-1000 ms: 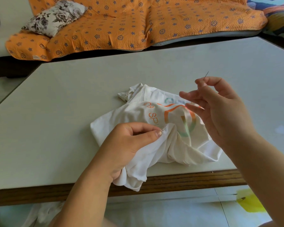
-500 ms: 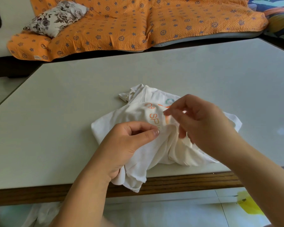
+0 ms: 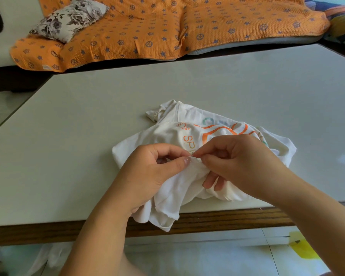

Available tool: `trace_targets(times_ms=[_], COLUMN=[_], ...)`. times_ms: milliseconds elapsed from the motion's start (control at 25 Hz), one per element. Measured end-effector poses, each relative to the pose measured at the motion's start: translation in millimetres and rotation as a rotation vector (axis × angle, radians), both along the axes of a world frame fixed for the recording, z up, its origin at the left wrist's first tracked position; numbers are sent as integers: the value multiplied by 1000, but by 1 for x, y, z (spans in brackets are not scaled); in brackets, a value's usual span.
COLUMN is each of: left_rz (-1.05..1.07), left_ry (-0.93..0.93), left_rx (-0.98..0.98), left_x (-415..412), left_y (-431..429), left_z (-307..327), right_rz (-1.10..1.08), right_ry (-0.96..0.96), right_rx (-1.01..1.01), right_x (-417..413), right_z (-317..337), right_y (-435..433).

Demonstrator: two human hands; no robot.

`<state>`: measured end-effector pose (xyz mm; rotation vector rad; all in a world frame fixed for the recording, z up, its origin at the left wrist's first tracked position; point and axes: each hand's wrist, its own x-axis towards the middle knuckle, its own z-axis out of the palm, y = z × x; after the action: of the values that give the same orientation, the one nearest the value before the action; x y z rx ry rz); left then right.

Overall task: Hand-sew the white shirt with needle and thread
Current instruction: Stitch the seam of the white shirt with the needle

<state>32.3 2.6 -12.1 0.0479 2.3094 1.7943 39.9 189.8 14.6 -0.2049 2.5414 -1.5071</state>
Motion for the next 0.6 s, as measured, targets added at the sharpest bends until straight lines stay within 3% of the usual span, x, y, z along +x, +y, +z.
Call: trace_targets(times_ms=[600], left_rz=[50], left_ry=[26], left_rx=[-3], left_x=[0], left_y=[1], left_z=[1], right_rz=[21], right_ry=[-100], right_rx=[50], right_x=[0], right_z=[4], right_y=[0])
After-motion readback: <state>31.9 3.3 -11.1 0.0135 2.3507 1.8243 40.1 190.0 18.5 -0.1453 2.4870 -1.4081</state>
